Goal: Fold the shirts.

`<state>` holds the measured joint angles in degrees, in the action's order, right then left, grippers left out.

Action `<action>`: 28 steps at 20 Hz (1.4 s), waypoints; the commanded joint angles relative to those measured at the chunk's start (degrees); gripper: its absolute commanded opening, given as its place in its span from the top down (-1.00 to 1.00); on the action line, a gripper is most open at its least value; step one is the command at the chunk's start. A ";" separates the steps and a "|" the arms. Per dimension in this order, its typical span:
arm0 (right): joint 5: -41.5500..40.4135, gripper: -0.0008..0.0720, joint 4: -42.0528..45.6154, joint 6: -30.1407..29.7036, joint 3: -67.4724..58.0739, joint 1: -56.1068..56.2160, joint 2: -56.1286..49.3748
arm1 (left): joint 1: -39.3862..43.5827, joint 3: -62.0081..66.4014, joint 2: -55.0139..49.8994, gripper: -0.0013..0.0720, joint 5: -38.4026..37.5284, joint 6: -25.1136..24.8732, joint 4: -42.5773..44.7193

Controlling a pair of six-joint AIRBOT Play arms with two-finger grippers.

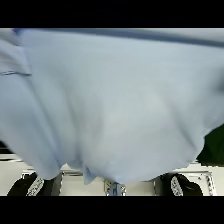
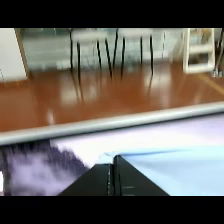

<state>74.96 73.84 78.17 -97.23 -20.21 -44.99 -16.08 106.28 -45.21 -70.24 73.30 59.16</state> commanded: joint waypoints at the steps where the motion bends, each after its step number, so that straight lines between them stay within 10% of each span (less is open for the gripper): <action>1: 11.50 0.78 1.16 1.55 2.21 -0.02 -12.17 | -0.07 -8.79 -4.74 0.87 -1.81 -0.15 2.16; 15: -43.56 0.78 -7.37 9.20 13.42 13.18 -49.79 | 2.03 -21.57 -44.50 0.87 8.46 -0.15 -9.09; 23: -28.70 0.74 -7.69 11.65 13.44 14.75 -51.28 | 9.66 -21.53 -53.24 0.72 6.64 8.81 -8.61; 24: -28.55 0.41 -7.67 11.65 13.42 14.73 -51.06 | 9.11 -20.96 -53.18 0.18 4.13 10.27 -8.59; 25: -26.60 -0.47 -8.20 11.52 12.92 14.43 -50.25 | 8.04 -19.61 -53.18 -0.46 0.22 11.13 -8.57; 26: -23.76 -0.80 -7.61 9.88 11.91 13.57 -48.85 | 6.21 -17.49 -53.16 -0.59 -5.46 11.45 -8.13; 28: -16.61 -0.80 -1.81 7.61 10.36 11.04 -45.11 | 1.75 -13.35 -52.70 -0.35 -17.42 13.38 -5.27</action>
<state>48.64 67.40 88.27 -85.32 -7.20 -93.23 -10.61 88.92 -97.80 -73.17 82.76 51.37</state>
